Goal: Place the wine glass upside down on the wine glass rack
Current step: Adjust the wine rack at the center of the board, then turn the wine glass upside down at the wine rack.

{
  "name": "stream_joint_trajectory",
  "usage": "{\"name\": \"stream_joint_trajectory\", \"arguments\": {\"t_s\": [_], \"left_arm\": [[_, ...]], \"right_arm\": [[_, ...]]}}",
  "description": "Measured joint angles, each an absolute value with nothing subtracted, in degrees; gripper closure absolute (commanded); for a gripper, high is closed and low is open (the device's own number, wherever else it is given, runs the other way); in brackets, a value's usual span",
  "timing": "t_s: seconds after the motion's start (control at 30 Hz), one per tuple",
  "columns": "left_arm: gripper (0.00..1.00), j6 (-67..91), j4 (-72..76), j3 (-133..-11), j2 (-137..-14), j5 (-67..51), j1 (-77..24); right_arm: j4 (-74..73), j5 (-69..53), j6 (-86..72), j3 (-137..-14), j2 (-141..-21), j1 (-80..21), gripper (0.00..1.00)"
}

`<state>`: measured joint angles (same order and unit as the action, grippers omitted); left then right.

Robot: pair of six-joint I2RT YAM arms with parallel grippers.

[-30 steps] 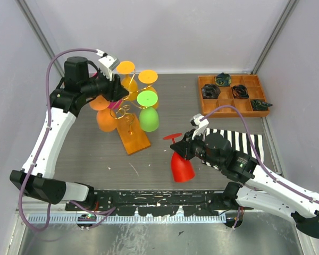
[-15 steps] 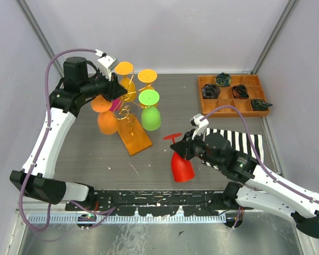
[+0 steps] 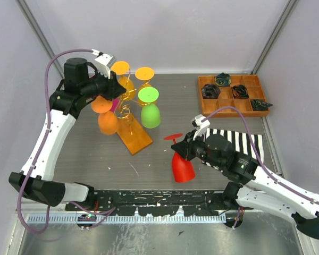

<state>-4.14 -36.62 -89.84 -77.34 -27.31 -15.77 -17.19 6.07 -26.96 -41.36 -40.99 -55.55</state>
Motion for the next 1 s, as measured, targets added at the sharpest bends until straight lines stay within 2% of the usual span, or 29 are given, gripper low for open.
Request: {"name": "stream_joint_trajectory", "arguments": {"t_s": [0.27, 0.53, 1.0], "left_arm": [[1.00, -0.2, -36.9, -88.0, -74.2, -16.2, -19.4], [1.00, 2.4, -38.6, -87.3, -72.0, -8.0, -23.4], [1.00, 3.3, -36.4, -84.9, -70.3, -6.4, -23.9]], "right_arm": [[-15.8, 6.6, -25.3, -40.9, -38.5, -55.5, 0.99], [-7.9, 7.0, -19.7, -40.9, -38.5, -55.5, 0.99], [14.5, 1.9, -10.9, -44.5, -54.7, -55.5, 0.99]]}}
